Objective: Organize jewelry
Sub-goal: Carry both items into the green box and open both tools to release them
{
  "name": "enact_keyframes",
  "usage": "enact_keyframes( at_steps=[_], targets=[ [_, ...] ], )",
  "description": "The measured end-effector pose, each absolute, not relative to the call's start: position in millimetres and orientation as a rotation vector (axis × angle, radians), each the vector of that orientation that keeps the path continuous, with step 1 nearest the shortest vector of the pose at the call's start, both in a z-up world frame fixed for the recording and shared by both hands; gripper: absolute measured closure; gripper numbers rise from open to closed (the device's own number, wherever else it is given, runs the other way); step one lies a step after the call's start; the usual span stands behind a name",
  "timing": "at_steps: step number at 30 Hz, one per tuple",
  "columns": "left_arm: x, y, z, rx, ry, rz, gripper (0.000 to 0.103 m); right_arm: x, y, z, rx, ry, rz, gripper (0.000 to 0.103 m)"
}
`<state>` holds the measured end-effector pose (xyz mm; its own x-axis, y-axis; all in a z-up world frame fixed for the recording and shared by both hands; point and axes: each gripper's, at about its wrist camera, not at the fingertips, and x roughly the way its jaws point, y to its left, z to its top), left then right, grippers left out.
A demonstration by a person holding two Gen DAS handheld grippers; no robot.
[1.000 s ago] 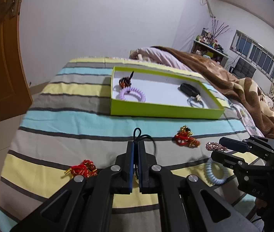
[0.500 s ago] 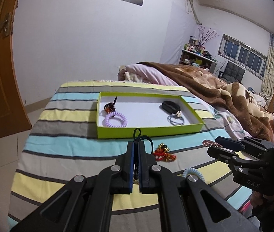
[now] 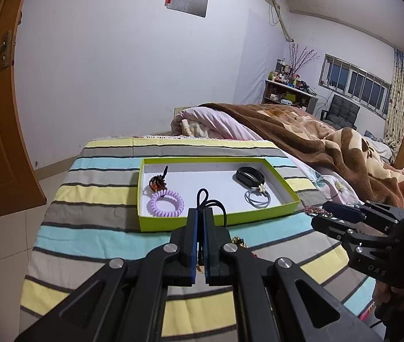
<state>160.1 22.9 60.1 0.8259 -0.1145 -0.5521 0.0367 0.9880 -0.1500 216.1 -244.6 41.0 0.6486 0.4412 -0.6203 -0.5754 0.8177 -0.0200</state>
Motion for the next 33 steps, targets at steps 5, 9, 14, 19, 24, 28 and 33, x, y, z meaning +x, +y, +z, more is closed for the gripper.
enact_keyframes(
  at_steps=[5,9,14,19,24,28,33],
  targets=[
    [177.0,21.0,57.9,-0.121,0.595,-0.084,0.100,232.1,-243.1,43.0,-0.231,0.633,0.572,0.068],
    [194.7,19.8,56.9,-0.113,0.597,-0.091,0.100,251.0,-240.7,41.3,-0.235,0.634,0.562,0.068],
    [218.4,20.0,52.2,-0.108,0.600,-0.092,0.100,276.3,-238.7,33.6,-0.237,0.654,0.543,0.068],
    [241.5,20.8,45.5,-0.107,0.610,-0.088,0.100,300.7,-237.2,21.8,-0.238,0.684,0.531,0.068],
    [262.7,20.9,35.2,-0.106,0.630,-0.087,0.100,321.7,-236.3,3.6,-0.244,0.729,0.517,0.068],
    [276.4,19.9,25.4,-0.103,0.652,-0.090,0.100,334.9,-236.0,-11.6,-0.258,0.768,0.506,0.068],
    [288.2,15.7,14.0,-0.098,0.680,-0.094,0.100,341.5,-236.8,-21.7,-0.255,0.799,0.502,0.068]
  ],
)
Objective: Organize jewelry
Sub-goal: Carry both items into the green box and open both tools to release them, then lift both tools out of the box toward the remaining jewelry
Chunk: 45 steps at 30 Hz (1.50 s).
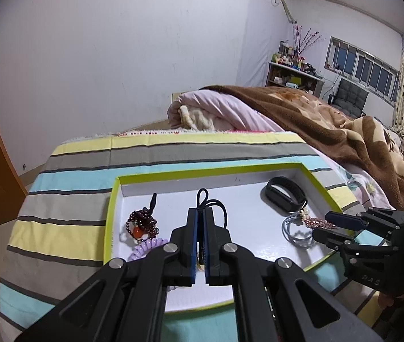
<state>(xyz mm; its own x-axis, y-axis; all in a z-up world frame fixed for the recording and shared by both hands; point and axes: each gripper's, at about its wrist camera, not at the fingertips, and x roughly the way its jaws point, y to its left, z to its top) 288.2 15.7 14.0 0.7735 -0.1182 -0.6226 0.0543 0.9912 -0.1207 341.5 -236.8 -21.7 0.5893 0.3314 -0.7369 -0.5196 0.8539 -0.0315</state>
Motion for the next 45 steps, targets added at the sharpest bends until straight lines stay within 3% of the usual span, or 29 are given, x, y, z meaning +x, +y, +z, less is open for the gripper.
enact_keyframes(
  at_steps=[11,15,22,26,28,45],
  targets=[
    [305.1,16.0,-2.9,-0.097,0.729,-0.099,0.099,346.2,-232.8,-21.9,-0.279,0.817,0.492,0.067],
    [306.9,16.4,-5.8,-0.097,0.734,-0.101,0.099,346.2,-233.7,-21.2,-0.269,0.810,0.493,0.060],
    [305.4,18.6,-4.0,-0.099,0.733,-0.101,0.098,342.7,-236.9,-16.3,-0.246,0.784,0.490,0.059],
    [301.4,20.6,0.1,-0.104,0.733,-0.104,0.082,335.9,-238.8,-10.0,-0.234,0.769,0.492,0.059],
    [297.9,22.0,2.8,-0.105,0.732,-0.101,0.081,330.2,-239.8,-6.3,-0.232,0.762,0.495,0.059],
    [184.8,23.1,47.8,-0.109,0.625,-0.062,0.081,234.3,-262.8,35.7,-0.147,0.676,0.504,0.059]
  ],
)
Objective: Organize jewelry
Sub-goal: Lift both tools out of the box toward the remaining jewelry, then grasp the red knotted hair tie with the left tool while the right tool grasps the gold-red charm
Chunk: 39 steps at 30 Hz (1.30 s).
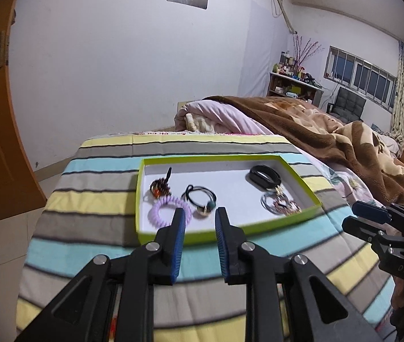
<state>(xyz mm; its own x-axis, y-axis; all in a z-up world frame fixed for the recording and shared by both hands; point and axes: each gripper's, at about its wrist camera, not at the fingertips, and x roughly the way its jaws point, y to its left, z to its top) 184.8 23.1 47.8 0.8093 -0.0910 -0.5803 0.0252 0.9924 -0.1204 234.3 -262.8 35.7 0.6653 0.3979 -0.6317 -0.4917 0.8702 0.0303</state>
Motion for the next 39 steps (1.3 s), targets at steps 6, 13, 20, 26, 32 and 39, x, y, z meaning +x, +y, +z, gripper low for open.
enact_keyframes(
  at_steps=[6,13,20,26,32,39],
  targets=[
    [145.2,20.2,51.4,-0.102,0.604,-0.039,0.081,198.3,-271.4,43.5,-0.133,0.651,0.502,0.059],
    [106.5,23.9,52.6,-0.128,0.575,-0.016,0.081,163.0,-277.8,46.2,-0.131,0.624,0.497,0.059],
    [74.6,26.9,49.0,-0.122,0.562,0.003,0.081,143.2,-281.7,43.9,-0.104,0.625,0.518,0.059],
    [59.3,28.1,44.9,-0.124,0.563,0.001,0.081,134.2,-282.1,38.8,-0.103,0.640,0.529,0.059],
    [52.6,38.7,41.0,-0.159,0.572,0.028,0.081,128.3,-283.3,36.6,-0.103,0.649,0.530,0.059],
    [51.1,47.0,35.4,-0.175,0.584,0.051,0.081,130.2,-283.1,33.5,-0.102,0.654,0.538,0.059]
  ],
)
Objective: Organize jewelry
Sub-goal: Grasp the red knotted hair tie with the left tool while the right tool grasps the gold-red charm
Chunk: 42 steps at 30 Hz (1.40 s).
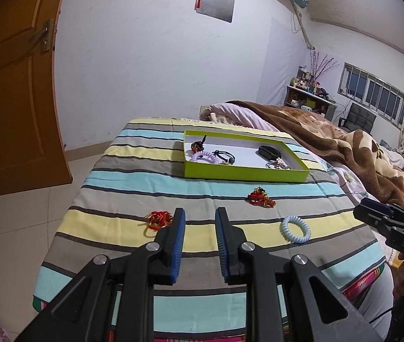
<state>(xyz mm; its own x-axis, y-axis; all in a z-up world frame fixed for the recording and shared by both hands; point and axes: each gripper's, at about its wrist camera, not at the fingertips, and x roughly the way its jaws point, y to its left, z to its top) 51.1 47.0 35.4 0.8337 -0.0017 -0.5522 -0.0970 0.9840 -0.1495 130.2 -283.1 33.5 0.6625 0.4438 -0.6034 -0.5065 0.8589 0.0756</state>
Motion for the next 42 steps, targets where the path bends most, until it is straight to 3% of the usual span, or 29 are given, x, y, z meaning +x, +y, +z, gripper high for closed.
enact_keyframes(
  at_steps=[23,27,42],
  targets=[
    [64.4,86.0,9.1,-0.214,0.635,0.112,0.080,143.1,-262.8,20.9,-0.128,0.693,0.562,0.059],
    [71.4,90.0,3.8,-0.220,0.644,0.112,0.069,150.7,-255.4,17.3,-0.137,0.701,0.570,0.059],
    [97.6,92.0,-13.5,-0.195,0.690,0.103,0.068,194.4,-223.7,4.4,-0.157,0.729,0.612,0.059]
  ],
)
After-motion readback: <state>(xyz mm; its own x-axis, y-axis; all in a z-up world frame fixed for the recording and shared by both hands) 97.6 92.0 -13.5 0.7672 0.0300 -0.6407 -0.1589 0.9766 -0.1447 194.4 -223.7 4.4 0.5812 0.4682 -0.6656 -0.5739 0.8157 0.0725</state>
